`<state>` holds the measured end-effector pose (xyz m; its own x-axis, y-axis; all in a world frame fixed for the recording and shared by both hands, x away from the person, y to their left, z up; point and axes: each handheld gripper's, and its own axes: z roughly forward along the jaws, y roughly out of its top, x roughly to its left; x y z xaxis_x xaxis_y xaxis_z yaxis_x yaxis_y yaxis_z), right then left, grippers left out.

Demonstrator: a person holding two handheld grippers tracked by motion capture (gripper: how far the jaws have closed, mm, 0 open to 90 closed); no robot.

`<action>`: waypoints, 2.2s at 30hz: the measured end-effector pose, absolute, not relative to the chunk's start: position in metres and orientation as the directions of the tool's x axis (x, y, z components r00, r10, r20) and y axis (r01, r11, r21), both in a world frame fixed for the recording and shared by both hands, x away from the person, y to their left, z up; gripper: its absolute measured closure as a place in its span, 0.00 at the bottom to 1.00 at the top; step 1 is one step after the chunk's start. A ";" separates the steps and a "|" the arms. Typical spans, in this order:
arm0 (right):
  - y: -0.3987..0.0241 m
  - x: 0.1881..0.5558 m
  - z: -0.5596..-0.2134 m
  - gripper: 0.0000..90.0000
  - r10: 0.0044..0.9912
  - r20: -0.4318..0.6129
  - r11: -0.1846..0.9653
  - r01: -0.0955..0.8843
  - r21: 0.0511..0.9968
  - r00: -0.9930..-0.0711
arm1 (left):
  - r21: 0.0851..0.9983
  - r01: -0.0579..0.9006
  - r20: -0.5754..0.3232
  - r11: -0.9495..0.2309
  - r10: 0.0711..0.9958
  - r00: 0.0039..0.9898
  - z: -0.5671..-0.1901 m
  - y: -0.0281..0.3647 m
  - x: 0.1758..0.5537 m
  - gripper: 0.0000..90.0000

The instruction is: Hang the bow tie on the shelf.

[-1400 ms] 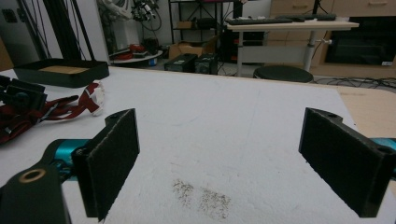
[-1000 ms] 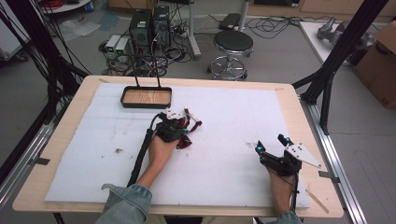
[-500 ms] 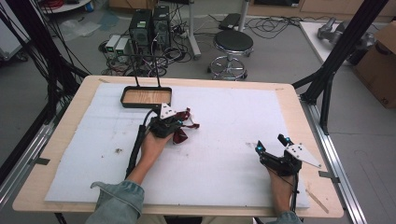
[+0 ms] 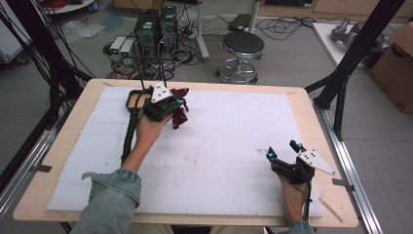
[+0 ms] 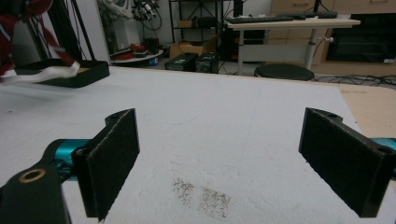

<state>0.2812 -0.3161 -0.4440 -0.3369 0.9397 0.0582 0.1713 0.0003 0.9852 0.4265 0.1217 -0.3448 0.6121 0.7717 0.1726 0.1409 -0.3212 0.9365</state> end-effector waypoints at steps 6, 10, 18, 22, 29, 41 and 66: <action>-0.316 0.281 -0.444 0.13 0.940 0.059 0.001 0.173 0.985 -0.336 | 0.948 0.077 0.203 -0.309 0.773 0.601 -0.317 0.129 0.444 0.94; -0.316 0.281 -0.444 0.13 0.940 0.061 -0.002 0.173 0.985 -0.337 | 0.949 0.070 0.211 -0.308 0.782 0.587 -0.303 0.130 0.457 0.94; -0.316 0.282 -0.444 0.13 0.937 0.065 -0.004 0.175 0.984 -0.344 | 0.951 0.074 0.226 -0.301 0.838 0.496 -0.298 0.126 0.476 0.94; -0.316 0.282 -0.444 0.13 0.937 0.064 -0.004 0.174 0.985 -0.344 | 0.947 0.085 0.242 -0.311 0.861 0.448 -0.299 0.123 0.482 0.94; -0.316 0.283 -0.445 0.13 0.933 0.069 -0.006 0.177 0.984 -0.354 | 0.938 0.139 0.250 -0.317 0.899 0.360 -0.302 0.120 0.489 0.94; -0.316 0.283 -0.445 0.13 0.932 0.068 -0.004 0.176 0.984 -0.357 | 0.918 0.205 0.287 -0.340 0.925 0.251 -0.308 0.113 0.491 0.93; -0.316 0.283 -0.445 0.13 0.929 0.072 -0.006 0.180 0.984 -0.362 | 0.885 0.304 0.314 -0.352 0.934 0.169 -0.330 0.102 0.503 0.91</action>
<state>0.2834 -0.3164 -0.4450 -0.3618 0.9295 0.0719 0.1805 -0.0058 0.9836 0.5030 0.1016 -0.3298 0.1693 0.9343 0.3138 0.3039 -0.3524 0.8851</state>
